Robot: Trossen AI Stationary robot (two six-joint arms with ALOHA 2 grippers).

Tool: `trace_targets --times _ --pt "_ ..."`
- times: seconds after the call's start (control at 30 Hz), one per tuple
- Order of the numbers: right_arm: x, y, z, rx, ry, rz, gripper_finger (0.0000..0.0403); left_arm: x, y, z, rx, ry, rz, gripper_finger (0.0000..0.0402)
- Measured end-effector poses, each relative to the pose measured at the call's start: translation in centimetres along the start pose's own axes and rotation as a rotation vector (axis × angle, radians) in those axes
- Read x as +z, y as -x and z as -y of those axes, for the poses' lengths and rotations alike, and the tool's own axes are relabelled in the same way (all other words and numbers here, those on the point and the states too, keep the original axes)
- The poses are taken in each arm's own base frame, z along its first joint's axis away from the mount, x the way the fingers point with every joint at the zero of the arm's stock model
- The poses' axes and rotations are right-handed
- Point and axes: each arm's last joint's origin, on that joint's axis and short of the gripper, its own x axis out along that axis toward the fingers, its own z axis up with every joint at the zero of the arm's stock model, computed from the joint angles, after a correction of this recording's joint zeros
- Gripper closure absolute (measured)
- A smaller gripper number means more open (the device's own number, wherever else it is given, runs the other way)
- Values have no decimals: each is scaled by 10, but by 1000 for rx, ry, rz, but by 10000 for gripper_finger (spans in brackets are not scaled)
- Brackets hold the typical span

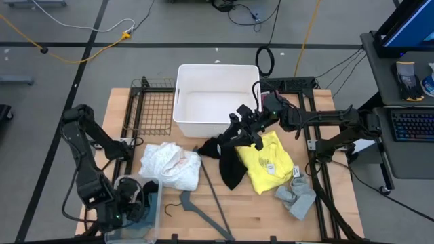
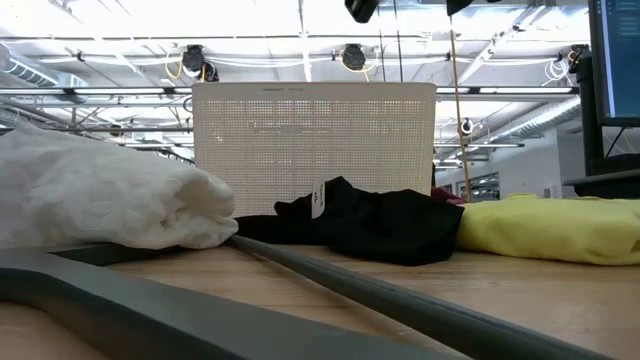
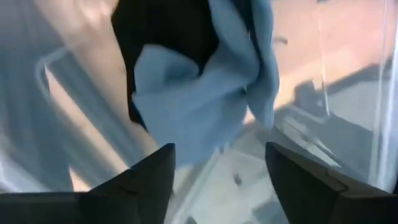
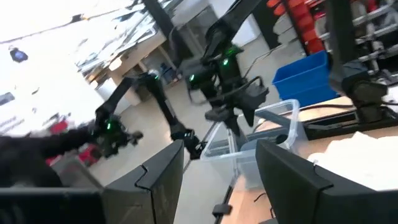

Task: Pick & Place Cloths
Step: Put the gray underwear into the black wire basket

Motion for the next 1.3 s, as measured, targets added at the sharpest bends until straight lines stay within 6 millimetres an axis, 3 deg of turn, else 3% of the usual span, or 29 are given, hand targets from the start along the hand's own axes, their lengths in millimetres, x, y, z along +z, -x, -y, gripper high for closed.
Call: trace_targets --times 0.13,0.3,0.5,0.8,1.03,1.3 --pt "-2 0 -1 47 62 -42 206 2 13 1 -91 35 13 124" --pt "-16 -1 3 7 129 -153 206 6 30 5 -247 22 100 130" --pt "-47 -3 2 -77 163 -369 206 17 47 12 -428 -37 281 157" --pt "-93 10 -13 -340 68 -766 206 46 74 16 -606 -150 616 169" --pt "-123 23 -33 -481 -93 -1045 206 69 96 13 -623 -239 838 169" --pt "-154 29 -74 -447 -127 -1331 206 85 108 12 -540 -355 1054 169"
